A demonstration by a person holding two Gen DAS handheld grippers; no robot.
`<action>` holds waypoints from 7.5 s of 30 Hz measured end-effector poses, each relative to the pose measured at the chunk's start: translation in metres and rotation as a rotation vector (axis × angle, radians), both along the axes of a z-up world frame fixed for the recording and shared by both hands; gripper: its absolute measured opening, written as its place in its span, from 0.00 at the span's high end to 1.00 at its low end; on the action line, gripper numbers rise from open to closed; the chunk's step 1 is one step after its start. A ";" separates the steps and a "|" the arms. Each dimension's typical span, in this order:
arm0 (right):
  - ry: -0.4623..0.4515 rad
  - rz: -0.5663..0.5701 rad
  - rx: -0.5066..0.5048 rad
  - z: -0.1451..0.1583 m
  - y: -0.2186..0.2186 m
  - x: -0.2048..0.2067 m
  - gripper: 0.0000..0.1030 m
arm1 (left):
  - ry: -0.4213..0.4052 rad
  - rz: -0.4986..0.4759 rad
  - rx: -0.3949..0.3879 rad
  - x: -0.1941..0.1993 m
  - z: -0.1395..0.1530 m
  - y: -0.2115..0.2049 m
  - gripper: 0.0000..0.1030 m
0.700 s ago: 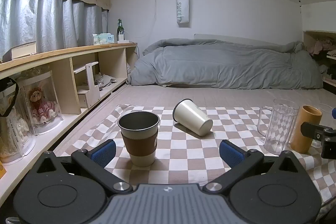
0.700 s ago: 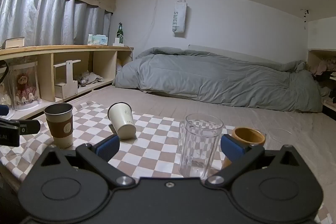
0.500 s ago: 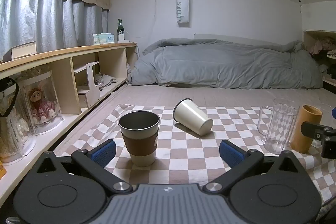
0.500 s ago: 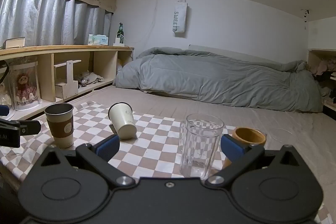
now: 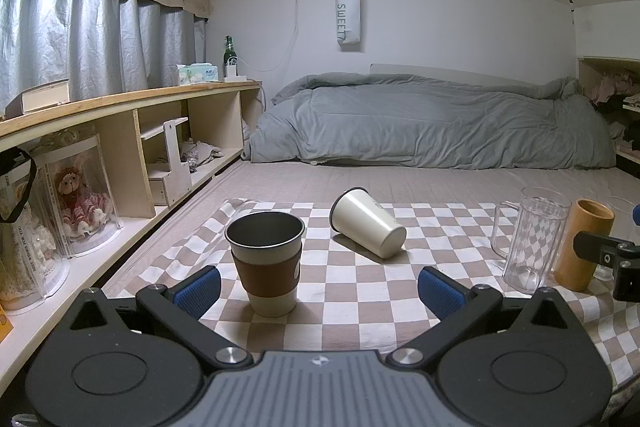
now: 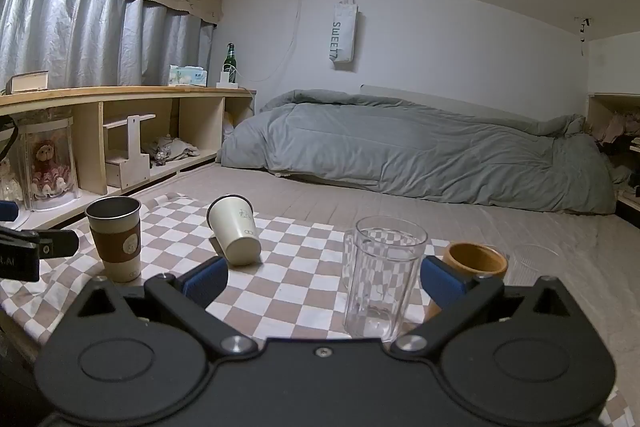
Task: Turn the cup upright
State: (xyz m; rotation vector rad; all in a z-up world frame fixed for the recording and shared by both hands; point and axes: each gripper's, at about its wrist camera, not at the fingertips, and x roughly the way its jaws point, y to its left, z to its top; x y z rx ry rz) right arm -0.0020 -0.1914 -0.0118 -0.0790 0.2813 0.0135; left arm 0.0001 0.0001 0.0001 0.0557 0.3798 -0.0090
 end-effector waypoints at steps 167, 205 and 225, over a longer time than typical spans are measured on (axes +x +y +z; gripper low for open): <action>0.268 0.054 0.162 0.051 -0.051 0.091 0.00 | 0.443 -0.256 0.050 0.206 -0.065 -0.071 0.38; 0.835 -0.016 0.804 -0.079 0.012 0.286 0.23 | 0.494 -0.307 -0.082 0.169 -0.053 -0.026 0.32; 0.354 0.273 0.131 -0.030 0.050 0.219 0.26 | 0.475 -0.276 -0.051 0.149 -0.046 -0.006 0.32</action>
